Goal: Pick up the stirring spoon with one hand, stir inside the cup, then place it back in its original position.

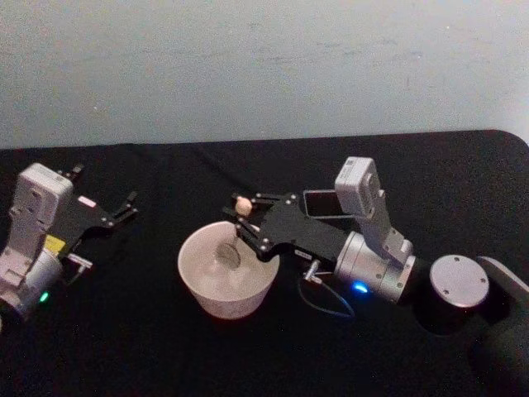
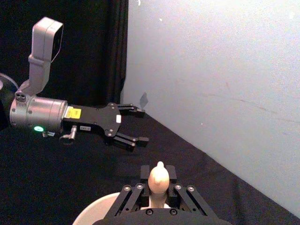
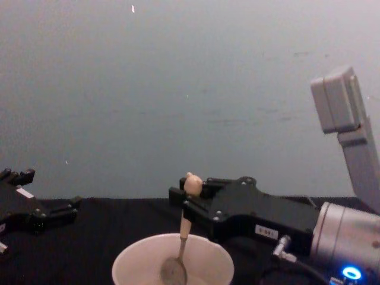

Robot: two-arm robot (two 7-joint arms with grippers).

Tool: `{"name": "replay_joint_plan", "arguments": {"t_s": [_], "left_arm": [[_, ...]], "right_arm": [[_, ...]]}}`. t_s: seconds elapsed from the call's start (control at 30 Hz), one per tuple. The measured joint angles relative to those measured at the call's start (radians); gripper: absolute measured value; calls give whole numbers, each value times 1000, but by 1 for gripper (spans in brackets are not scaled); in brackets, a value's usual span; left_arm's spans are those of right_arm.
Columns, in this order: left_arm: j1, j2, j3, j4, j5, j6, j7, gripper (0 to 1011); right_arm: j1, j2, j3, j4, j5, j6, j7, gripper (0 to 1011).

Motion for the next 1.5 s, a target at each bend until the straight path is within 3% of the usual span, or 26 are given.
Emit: {"name": "replay_joint_plan", "arguments": {"t_s": [0.23,0.53,0.93,1.23,1.5], "left_arm": [[0,0,0,0,0,0,0,1001],[0,0,0,0,0,0,0,1001],[0,0,0,0,0,0,0,1001],[0,0,0,0,0,0,0,1001],[0,0,0,0,0,0,0,1001]], "right_arm": [[-9,20,17,-51,26,25,4,202],[-31,76,61,-181,92,65,8,202],[-60,156,151,-315,193,95,-20,202],[-108,211,203,-382,214,108,-61,202],[-154,261,240,-420,234,163,-90,202]]}}
